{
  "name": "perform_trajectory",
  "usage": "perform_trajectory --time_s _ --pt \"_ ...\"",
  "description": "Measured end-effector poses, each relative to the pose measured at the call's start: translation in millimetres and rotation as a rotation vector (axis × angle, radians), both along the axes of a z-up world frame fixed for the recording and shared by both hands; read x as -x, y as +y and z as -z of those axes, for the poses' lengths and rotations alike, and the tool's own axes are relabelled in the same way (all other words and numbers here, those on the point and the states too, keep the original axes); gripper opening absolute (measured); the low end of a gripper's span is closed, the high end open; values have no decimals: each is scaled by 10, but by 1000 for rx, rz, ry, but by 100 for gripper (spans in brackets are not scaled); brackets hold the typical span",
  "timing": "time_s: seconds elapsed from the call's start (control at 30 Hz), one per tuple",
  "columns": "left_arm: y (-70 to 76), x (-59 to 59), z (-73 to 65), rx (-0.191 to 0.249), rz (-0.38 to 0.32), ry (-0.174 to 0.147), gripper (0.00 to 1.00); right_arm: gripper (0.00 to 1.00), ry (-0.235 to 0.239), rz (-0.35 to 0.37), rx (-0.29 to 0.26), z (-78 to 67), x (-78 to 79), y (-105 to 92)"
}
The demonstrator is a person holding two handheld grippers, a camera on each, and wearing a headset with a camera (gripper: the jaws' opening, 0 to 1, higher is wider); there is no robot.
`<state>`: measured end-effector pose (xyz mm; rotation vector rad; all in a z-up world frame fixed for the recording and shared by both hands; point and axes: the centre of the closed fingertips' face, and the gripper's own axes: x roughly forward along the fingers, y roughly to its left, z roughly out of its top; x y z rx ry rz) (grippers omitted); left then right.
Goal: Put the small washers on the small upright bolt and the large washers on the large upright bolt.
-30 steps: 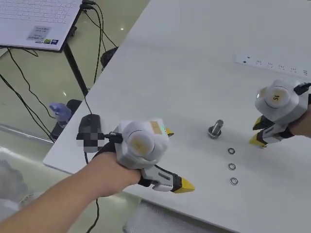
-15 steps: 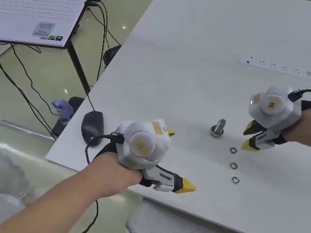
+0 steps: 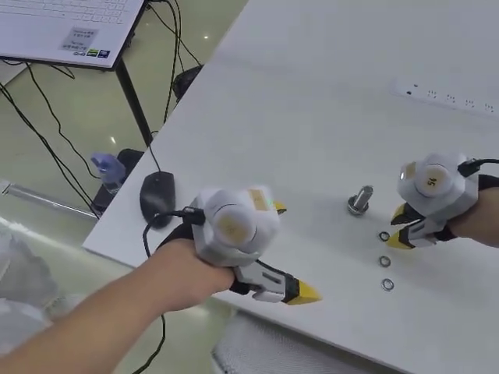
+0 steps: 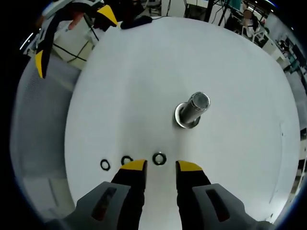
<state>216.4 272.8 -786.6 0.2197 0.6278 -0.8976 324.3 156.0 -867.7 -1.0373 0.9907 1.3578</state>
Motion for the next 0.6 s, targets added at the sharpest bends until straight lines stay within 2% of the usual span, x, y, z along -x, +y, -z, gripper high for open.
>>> perform_trajectory --time_s 0.6 --pt "36 -4 15 -6 -7 1 82 23 -8 -6 7 43 6 7"
